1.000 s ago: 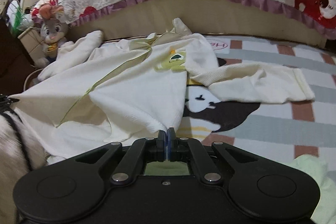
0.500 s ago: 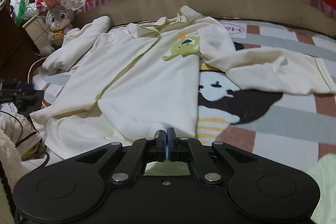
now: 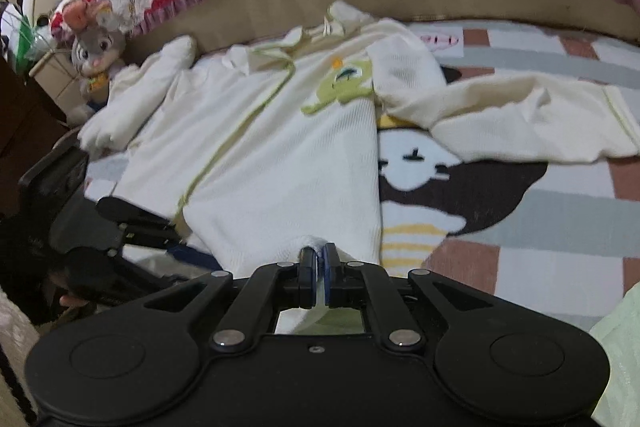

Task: Fold clothes

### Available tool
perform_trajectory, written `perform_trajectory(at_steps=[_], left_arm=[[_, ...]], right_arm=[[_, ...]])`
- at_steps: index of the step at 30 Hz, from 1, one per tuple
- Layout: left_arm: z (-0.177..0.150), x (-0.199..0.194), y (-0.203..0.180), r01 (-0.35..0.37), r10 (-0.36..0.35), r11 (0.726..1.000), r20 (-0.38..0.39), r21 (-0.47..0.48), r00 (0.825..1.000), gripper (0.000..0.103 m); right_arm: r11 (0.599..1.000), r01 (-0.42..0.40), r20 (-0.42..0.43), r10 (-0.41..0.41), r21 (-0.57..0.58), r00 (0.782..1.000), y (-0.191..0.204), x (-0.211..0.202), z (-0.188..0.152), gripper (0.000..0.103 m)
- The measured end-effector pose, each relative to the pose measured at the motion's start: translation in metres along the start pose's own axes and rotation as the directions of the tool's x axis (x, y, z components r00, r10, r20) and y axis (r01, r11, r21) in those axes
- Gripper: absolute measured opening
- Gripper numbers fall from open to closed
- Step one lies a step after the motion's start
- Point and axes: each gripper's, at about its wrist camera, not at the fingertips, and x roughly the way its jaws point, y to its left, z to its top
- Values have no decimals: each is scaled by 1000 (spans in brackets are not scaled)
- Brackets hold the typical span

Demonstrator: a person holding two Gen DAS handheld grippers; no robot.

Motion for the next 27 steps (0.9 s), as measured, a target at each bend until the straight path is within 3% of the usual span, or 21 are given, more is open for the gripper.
perform_trajectory(at_steps=[4, 6, 7, 8, 10, 16, 23, 24, 25, 27], left_arm=[[0, 4, 7, -1, 1, 999, -10, -47, 1000, 34], [-3, 7, 12, 0, -1, 997, -17, -81, 1000, 6], [-4, 7, 13, -3, 2, 996, -12, -84, 1000, 4], [-5, 6, 13, -8, 7, 997, -2, -81, 1000, 4], [-7, 2, 9, -19, 21, 998, 29, -66, 999, 4], [-8, -40, 6, -7, 21, 996, 145, -94, 989, 4], [-13, -87, 14, 5, 30, 989, 229, -149, 973, 4], [-14, -92, 14, -2, 38, 988, 236, -153, 971, 4], [-16, -96, 15, 2, 38, 987, 242, -161, 969, 3], [-22, -105, 16, 37, 10, 983, 253, -178, 967, 3]], right_arm=[[1000, -4, -46, 4, -13, 999, 1, 14, -2, 9], [1000, 8, -61, -9, -30, 998, 3, 19, -3, 9], [999, 13, -69, -16, -39, 998, 3, 21, -3, 13], [999, 21, -74, -24, -46, 997, 4, 23, -4, 27], [998, 35, -82, -40, -60, 996, 5, 27, -6, 36], [998, 29, -101, -35, -62, 994, 6, 32, -10, 36], [995, 21, -116, -32, -100, 993, 12, 37, -15, 36], [992, 28, -105, -40, -120, 994, 13, 37, -17, 32], [989, 34, -90, -47, -142, 995, 15, 34, -18, 5], [989, 14, -58, -23, -146, 998, 17, 22, -19, 4]])
